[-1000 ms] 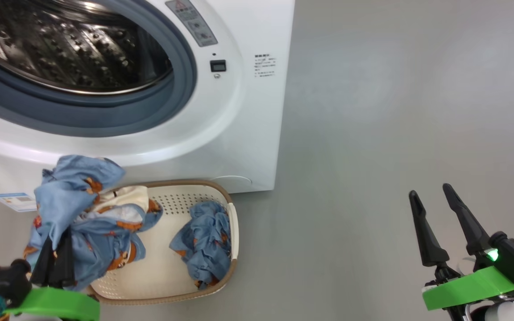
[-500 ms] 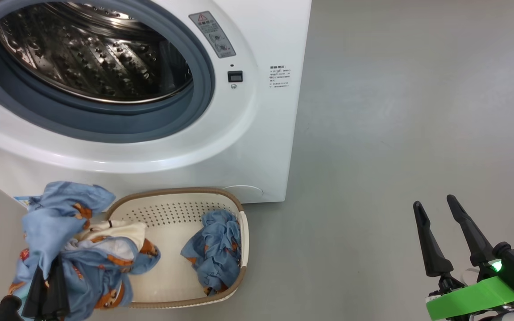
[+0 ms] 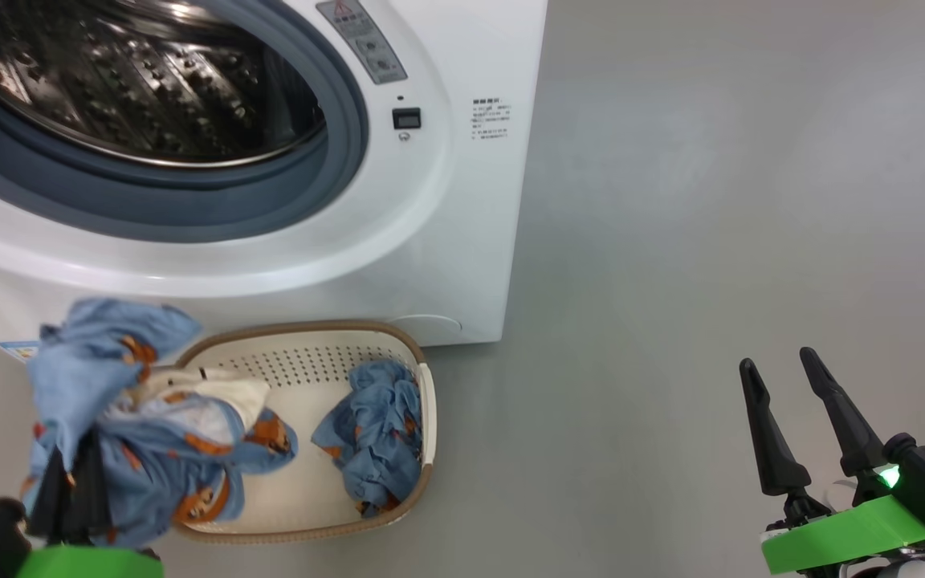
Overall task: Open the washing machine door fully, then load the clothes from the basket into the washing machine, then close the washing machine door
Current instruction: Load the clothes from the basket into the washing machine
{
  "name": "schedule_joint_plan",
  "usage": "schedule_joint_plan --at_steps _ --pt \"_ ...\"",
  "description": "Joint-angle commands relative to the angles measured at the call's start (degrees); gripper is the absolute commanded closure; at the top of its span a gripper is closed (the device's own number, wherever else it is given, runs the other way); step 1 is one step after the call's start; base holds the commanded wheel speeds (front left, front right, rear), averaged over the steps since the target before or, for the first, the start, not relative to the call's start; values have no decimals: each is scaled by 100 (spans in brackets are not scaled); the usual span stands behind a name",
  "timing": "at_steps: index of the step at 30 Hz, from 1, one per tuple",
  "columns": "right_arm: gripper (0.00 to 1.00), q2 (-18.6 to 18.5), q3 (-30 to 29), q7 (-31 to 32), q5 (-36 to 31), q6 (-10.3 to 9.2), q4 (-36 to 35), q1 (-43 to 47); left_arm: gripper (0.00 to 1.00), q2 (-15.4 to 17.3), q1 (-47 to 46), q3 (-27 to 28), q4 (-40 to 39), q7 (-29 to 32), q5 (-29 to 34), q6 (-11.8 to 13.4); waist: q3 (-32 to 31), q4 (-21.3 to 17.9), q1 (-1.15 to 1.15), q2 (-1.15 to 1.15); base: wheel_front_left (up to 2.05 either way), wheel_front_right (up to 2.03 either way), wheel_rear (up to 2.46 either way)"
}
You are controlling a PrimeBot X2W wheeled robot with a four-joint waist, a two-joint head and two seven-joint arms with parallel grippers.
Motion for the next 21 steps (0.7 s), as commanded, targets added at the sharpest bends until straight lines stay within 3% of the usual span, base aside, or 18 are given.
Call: schedule_joint_plan --at_steps 1,21 --pt "0 -41 102 -46 -20 41 -156 -147 100 197 -284 167 -73 -61 47 3 137 -69 0 0 0 0 0" --pt "0 239 246 -46 -123 41 -211 -729 100 1216 -2807 -13 1044 -61 -5 3 1187 -428 0 0 0 0 0"
